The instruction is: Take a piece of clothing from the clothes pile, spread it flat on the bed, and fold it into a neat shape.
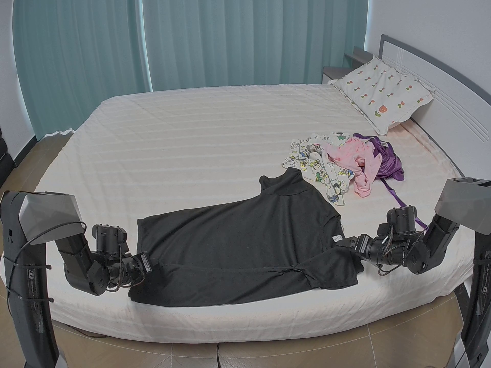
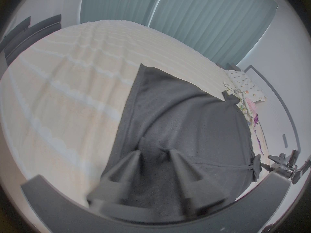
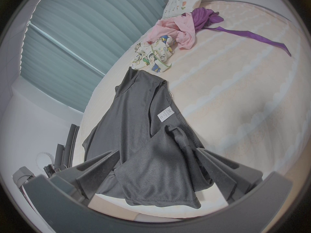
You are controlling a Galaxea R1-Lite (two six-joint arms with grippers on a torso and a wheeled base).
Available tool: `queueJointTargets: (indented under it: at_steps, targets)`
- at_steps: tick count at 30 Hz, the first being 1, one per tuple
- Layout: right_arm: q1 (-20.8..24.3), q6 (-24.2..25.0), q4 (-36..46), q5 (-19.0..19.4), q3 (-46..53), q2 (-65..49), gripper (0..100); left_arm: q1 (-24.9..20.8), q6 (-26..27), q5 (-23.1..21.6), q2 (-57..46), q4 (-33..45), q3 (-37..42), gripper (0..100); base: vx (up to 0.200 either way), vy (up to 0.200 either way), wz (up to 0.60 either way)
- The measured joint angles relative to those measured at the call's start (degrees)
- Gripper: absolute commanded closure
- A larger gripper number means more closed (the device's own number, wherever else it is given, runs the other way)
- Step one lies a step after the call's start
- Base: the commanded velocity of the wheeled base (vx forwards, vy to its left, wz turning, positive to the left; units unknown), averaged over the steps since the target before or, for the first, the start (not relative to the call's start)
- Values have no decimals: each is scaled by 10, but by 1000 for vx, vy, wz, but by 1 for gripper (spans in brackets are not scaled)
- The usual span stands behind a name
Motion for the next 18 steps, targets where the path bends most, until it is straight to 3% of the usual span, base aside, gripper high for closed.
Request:
queueJointTargets:
  at_steps: [6, 18]
  targets:
    - [-5, -31, 0, 1, 2, -7, 0, 1, -2, 43, 3, 0, 3, 100, 0, 0, 0]
    - [-10, -83, 1, 27, -34, 14, 0, 0, -19, 51, 2, -2, 29, 100, 0, 0, 0]
